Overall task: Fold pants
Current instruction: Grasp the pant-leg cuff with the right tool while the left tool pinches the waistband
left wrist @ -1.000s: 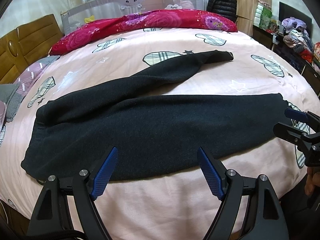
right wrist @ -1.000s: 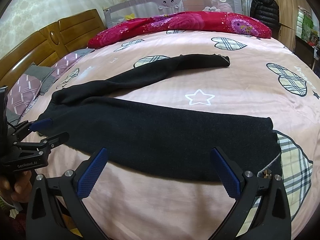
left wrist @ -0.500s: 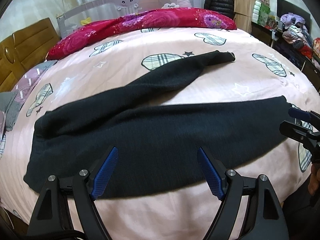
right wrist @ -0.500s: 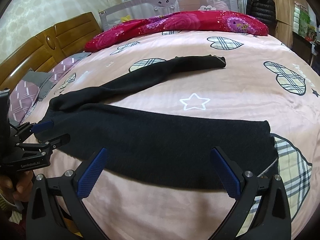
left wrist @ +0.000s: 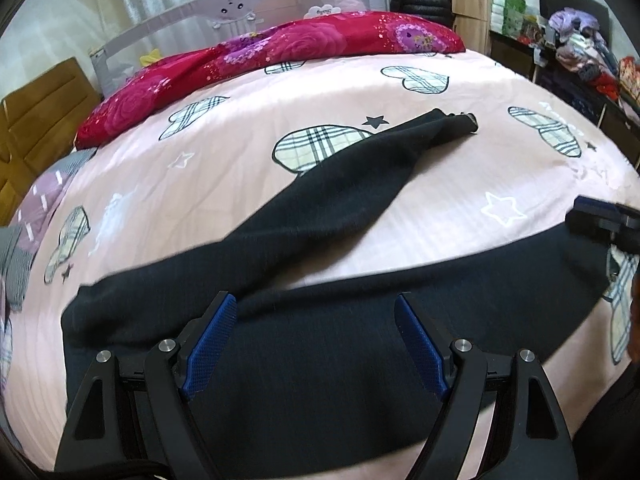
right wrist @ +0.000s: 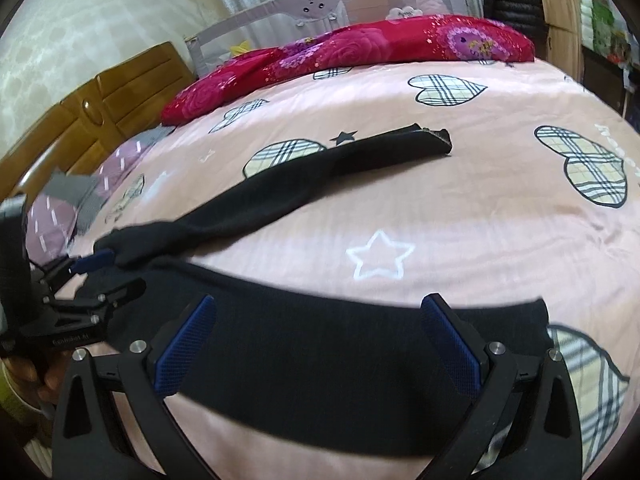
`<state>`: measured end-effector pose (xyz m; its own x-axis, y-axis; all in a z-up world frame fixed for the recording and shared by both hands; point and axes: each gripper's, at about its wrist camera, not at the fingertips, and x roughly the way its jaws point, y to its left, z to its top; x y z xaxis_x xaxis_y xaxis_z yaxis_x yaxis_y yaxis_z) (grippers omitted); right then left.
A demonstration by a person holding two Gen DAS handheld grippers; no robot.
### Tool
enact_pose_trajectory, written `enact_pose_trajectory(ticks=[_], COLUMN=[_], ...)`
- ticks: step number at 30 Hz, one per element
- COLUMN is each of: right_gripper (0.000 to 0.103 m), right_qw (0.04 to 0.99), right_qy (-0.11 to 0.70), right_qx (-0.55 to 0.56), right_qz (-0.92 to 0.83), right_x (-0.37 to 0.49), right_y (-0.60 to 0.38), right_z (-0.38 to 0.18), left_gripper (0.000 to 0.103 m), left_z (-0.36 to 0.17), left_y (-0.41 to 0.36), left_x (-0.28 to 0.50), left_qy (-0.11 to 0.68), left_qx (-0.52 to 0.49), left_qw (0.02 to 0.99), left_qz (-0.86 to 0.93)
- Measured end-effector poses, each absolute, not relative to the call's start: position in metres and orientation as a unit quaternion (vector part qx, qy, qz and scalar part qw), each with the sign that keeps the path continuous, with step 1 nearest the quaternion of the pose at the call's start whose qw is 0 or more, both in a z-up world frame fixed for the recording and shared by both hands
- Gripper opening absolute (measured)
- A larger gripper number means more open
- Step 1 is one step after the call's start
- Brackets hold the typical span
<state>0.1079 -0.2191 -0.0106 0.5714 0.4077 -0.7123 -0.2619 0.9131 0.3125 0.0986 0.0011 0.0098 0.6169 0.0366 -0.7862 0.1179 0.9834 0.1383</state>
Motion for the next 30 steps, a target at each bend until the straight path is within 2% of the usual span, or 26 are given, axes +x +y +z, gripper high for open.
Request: enact_pose_trajectory(ticks=[10, 18, 21, 23, 26, 27, 29, 30], right_gripper=[0.101, 0.097, 0.090, 0.077, 0.066, 0.063, 0.043, 0.038], right_qw=[0.856, 0.836, 0.828, 0.820, 0.805, 0.799, 0.790, 0.790], right_qy=[0.448, 0.462, 0.471, 0.483, 0.495, 0.497, 0.495, 0.492], right_qx=[0.180, 0.246, 0.259, 0.272, 0.301, 0.316, 0.341, 0.347], right_qz=[0.187, 0.165, 0.157, 0.146, 0.128, 0.124, 0.117, 0.115], right_x=[0.193, 0.266, 0.288, 0.302, 0.317, 0.321, 0.326, 0.328], right_y=[-0.245, -0.265, -0.267, -0.268, -0.272, -0.274, -0.278, -0.280], right_z=[-0.015, -0.029, -0.040, -0.052, -0.069, -0.075, -0.083, -0.085], left_gripper=[0.082, 0.082, 0.082, 0.082, 0.080, 0.077, 0.056, 0.049], left_z=[-0.007, -0.023, -0.030, -0.038, -0.049, -0.053, -0.056, -0.057], left_y=[-0.012, -0.005, -0.004, -0.006, -0.005, -0.003, -0.001, 0.001], left_x=[0.156, 0.182, 0.186, 0.189, 0.194, 0.196, 0.198, 0.199], left_qy=[0.447, 0.483, 0.491, 0.497, 0.507, 0.513, 0.518, 0.520], left_qx=[0.191, 0.202, 0.211, 0.224, 0.237, 0.239, 0.233, 0.229], left_qw=[0.872, 0.845, 0.837, 0.830, 0.822, 0.819, 0.817, 0.817], left_qz=[-0.052, -0.110, -0.120, -0.114, -0.102, -0.098, -0.100, -0.100])
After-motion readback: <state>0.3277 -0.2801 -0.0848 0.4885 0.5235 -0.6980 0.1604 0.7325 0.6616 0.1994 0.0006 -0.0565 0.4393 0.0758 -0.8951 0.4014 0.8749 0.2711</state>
